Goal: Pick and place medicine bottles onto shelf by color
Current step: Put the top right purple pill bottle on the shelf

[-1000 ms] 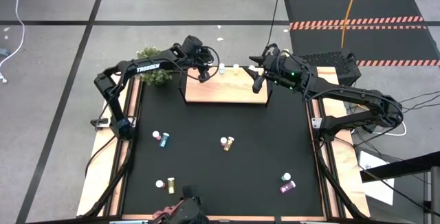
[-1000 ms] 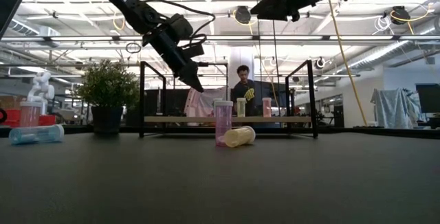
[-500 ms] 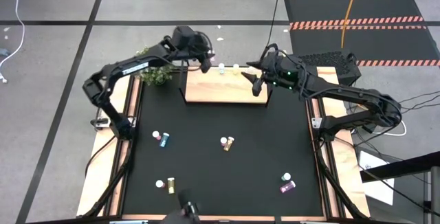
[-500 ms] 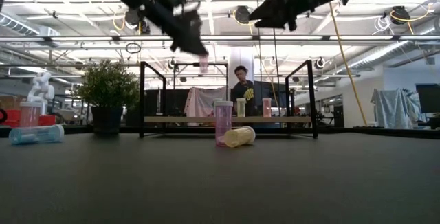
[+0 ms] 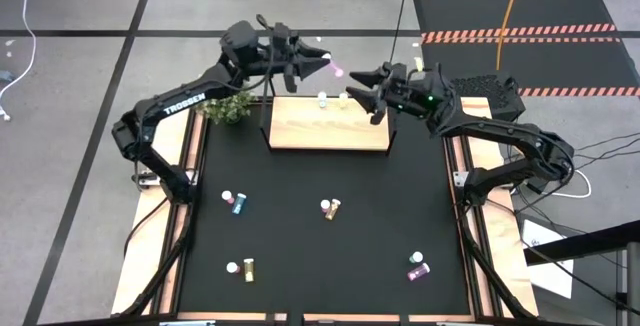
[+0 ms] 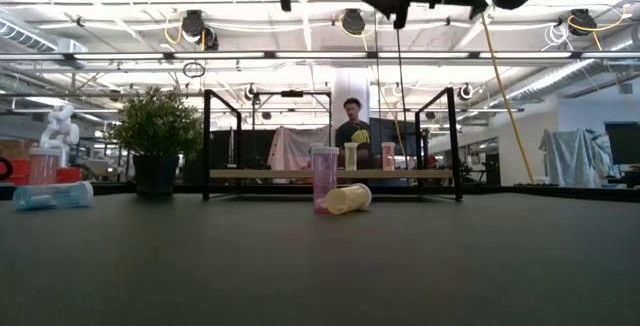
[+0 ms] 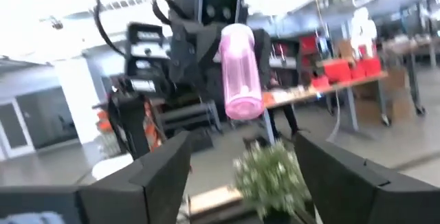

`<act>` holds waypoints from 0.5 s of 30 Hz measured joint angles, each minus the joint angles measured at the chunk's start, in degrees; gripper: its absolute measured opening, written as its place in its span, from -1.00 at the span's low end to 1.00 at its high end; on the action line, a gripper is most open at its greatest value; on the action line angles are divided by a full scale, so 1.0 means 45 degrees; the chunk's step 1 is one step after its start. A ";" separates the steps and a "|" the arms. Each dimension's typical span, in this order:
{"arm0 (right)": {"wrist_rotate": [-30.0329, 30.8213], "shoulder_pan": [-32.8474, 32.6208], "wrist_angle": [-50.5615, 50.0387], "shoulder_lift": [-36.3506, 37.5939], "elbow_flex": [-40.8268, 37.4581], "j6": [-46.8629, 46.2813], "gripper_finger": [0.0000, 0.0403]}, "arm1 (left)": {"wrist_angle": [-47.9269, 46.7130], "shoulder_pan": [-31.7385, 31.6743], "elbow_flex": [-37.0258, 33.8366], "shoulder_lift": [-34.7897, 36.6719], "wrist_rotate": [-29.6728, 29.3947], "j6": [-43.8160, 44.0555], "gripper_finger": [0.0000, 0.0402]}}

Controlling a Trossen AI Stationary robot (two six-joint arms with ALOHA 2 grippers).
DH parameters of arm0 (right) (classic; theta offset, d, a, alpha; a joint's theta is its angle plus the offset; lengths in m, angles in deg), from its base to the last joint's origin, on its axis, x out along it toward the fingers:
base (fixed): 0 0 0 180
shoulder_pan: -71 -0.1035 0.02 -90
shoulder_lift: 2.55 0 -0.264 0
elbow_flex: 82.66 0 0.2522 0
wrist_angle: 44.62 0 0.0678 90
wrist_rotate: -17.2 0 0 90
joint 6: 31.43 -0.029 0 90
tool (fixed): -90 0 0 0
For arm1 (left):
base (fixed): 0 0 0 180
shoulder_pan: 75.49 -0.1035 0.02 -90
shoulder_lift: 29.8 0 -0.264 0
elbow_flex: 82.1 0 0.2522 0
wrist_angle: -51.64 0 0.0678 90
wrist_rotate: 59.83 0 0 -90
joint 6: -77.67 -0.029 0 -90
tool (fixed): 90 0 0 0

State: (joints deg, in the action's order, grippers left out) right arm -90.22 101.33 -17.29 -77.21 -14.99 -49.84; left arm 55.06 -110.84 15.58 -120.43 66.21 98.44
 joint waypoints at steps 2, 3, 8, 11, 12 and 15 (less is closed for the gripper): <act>-0.0481 0.0000 0.0616 0.0014 0.0000 -0.0130 0.33 | 0.0737 0.0178 -0.0005 -0.0001 0.0002 0.0319 -0.35; -0.0818 0.0000 0.0913 0.0015 0.0000 -0.0323 0.34 | 0.1080 0.0272 -0.0005 -0.0001 0.0004 0.0497 -0.35; -0.1196 -0.0078 0.1838 0.0018 0.0000 -0.0906 0.33 | 0.1650 0.0912 -0.0005 0.0004 -0.0312 0.0290 -0.35; -0.1185 -0.0092 0.2091 0.0005 0.0000 -0.1112 0.30 | 0.1657 0.1345 -0.0005 0.0004 -0.0613 -0.0294 -0.35; -0.1182 -0.0092 0.2221 0.0005 0.0000 -0.1189 0.28 | 0.1660 0.1479 -0.0005 0.0004 -0.0696 -0.0558 -0.35; -0.1117 -0.0092 0.2337 0.0019 0.0000 -0.1427 0.25 | 0.1665 0.1784 -0.0005 0.0004 -0.1091 -0.1440 -0.35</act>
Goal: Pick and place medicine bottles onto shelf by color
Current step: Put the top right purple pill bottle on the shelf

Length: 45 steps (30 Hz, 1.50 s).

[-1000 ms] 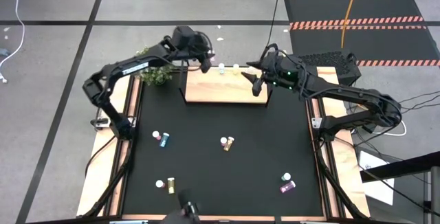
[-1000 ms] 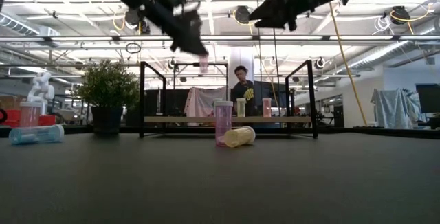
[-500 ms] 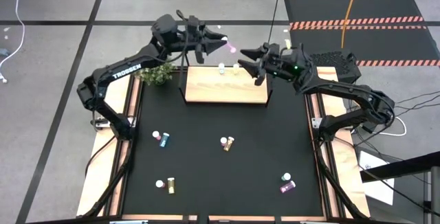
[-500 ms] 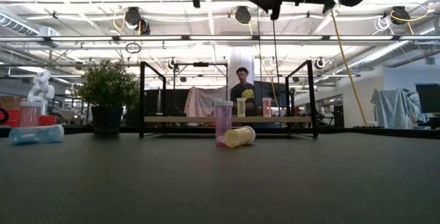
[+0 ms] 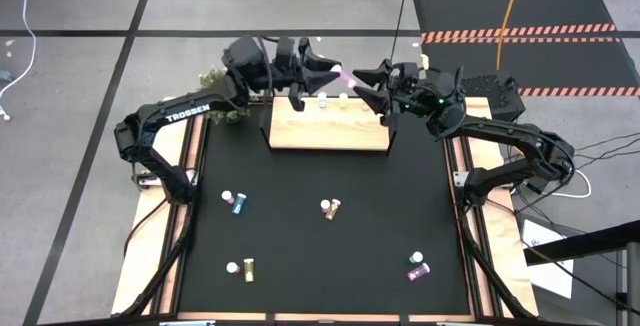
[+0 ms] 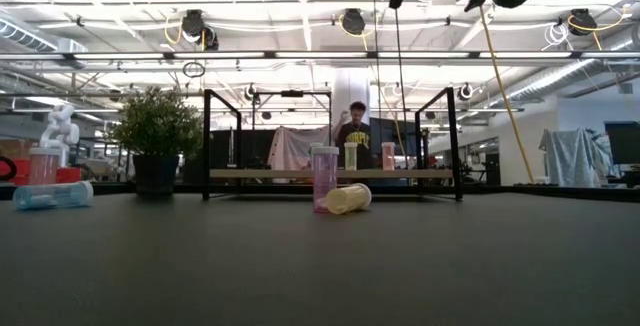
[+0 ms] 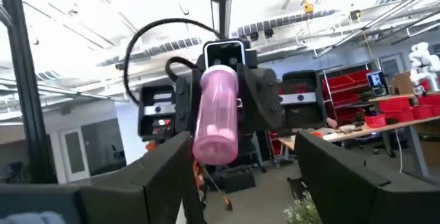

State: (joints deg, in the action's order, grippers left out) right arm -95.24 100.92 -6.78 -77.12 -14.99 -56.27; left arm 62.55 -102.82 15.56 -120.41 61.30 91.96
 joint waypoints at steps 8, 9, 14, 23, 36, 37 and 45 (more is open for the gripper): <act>-0.0055 0.0000 -0.0098 -0.0010 0.0000 0.0312 0.10 | 0.0059 0.0402 0.0000 -0.0174 -0.0901 -0.0677 -0.35; -0.0137 0.0000 -0.0084 -0.0010 0.0000 0.0322 0.07 | 0.0005 0.0433 0.0000 -0.0221 -0.0939 -0.0682 -0.35; -0.1066 0.0000 0.0001 0.0000 0.0000 0.0683 -0.07 | -0.0002 0.0533 -0.0010 -0.0429 -0.0950 -0.0736 -0.35; -0.1076 0.0000 -0.0027 -0.0010 0.0000 0.0713 -0.36 | 0.1006 0.0495 -0.0010 -0.0427 -0.1038 -0.0575 -0.35; -0.1071 0.0015 0.0188 -0.0010 -0.0005 0.0821 -0.55 | 0.0872 0.0419 -0.0010 -0.0423 -0.0910 -0.0459 -0.35; -0.1062 0.0016 0.0188 -0.0010 -0.0005 0.0891 -0.54 | 0.0869 0.0391 -0.0010 -0.0423 -0.0839 -0.0444 -0.35; -0.1042 0.0033 0.0188 -0.0010 -0.0005 0.1057 -0.27 | 0.0855 0.0238 -0.0010 -0.0423 -0.0809 -0.0449 -0.35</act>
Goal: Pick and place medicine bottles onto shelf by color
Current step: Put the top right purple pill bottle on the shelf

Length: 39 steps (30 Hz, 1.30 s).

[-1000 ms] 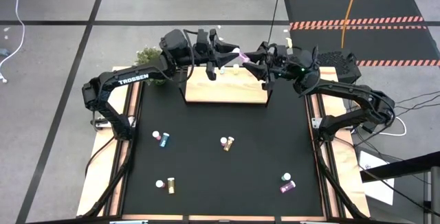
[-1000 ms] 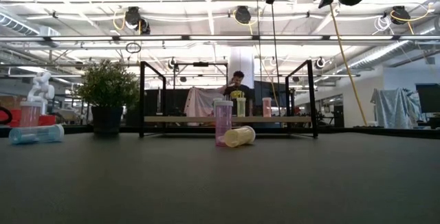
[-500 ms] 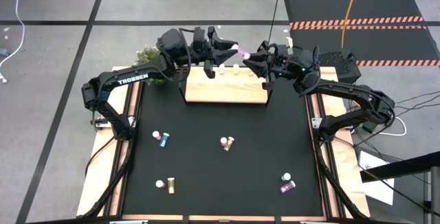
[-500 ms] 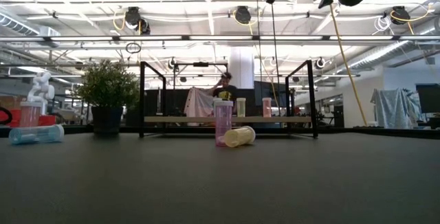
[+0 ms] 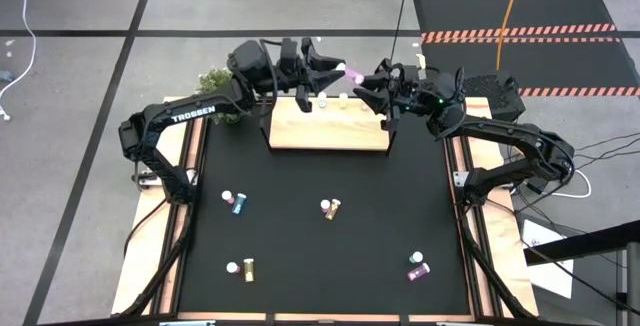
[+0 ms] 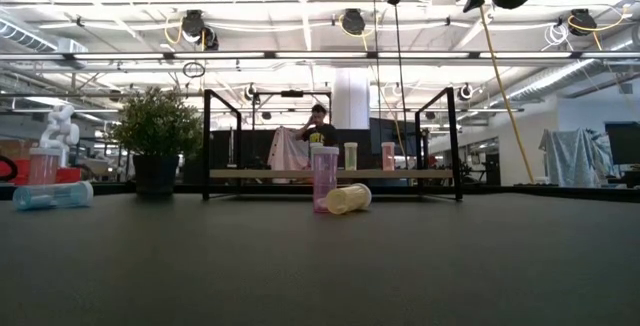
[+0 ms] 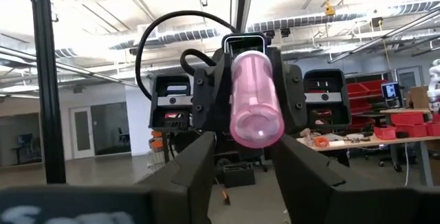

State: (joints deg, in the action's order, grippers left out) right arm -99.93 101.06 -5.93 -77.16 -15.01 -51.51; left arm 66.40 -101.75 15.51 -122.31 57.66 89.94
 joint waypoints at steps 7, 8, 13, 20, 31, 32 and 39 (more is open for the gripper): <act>0.0015 0.0255 0.0010 0.0000 0.0000 -0.0019 -0.11 | 0.0247 -0.0184 0.0000 0.0000 0.0000 -0.0018 -0.35; 0.0043 0.0328 0.0010 0.0000 0.0000 -0.0025 -0.10 | 0.0309 -0.0206 0.0000 0.0000 -0.0005 -0.0034 -0.35; 0.0326 0.0794 -0.0446 0.0008 0.0000 -0.0282 -0.04 | 0.0384 -0.0259 0.0000 0.0000 -0.0005 -0.0034 -0.35; -0.0497 0.1227 -0.0473 0.0005 0.0000 -0.1419 0.12 | 0.0250 -0.0259 0.0000 0.0000 -0.0005 -0.0253 -0.35; -0.0758 0.1230 0.0586 -0.0029 0.0000 -0.1561 0.19 | -0.0209 -0.0259 0.0000 0.0000 -0.0134 -0.1829 -0.35; -0.0942 0.1230 0.0696 -0.0029 0.0000 -0.1671 0.18 | -0.0209 -0.0259 0.0000 0.0000 -0.0186 -0.1964 -0.35; -0.0044 0.1225 0.0671 -0.0031 0.0000 -0.1970 0.17 | -0.0194 -0.0248 0.0000 0.0000 -0.0515 -0.1983 -0.35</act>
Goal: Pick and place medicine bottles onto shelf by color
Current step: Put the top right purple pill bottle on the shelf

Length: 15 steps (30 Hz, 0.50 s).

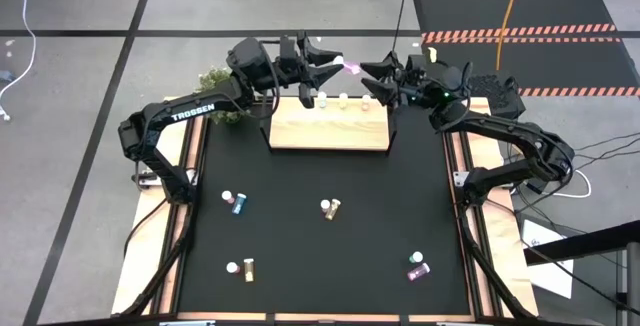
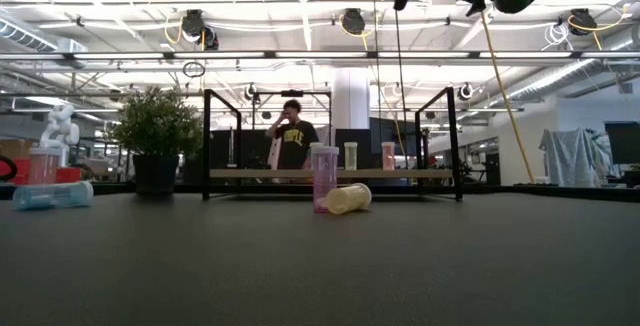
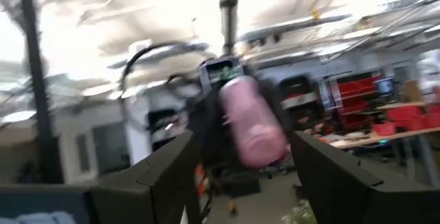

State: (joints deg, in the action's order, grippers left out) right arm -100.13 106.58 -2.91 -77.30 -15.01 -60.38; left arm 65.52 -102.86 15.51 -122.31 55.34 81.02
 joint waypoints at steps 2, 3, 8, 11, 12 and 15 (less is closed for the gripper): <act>0.0412 0.0007 0.0100 0.0000 0.0000 -0.0438 0.17 | -0.0005 0.0036 0.0000 0.0000 -0.0005 0.0082 -0.35; 0.0412 0.0008 0.0106 -0.0003 0.0000 -0.0492 0.17 | -0.0010 0.0055 0.0000 0.0000 -0.0008 0.0081 -0.35; 0.0084 -0.0015 0.0105 0.0002 0.0005 -0.0668 0.17 | 0.0005 0.0111 0.0000 0.0000 -0.0010 0.0038 -0.35; 0.0103 -0.0015 0.0084 -0.0193 0.0427 -0.1571 0.17 | 0.0005 0.0151 0.0000 0.0000 -0.0013 0.0181 -0.35; 0.0098 -0.0015 0.0080 -0.0330 0.0662 -0.1753 0.17 | 0.0005 0.0176 0.0000 0.0000 -0.0052 0.0185 -0.35; -0.0157 -0.0019 -0.0482 -0.0702 0.1374 -0.1810 0.17 | 0.0005 0.0277 0.0000 0.0000 -0.0185 0.0185 -0.35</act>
State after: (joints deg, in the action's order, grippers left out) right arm -100.84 106.49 -5.08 -80.46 -8.83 -68.52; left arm 65.54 -101.62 15.51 -122.31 54.51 81.85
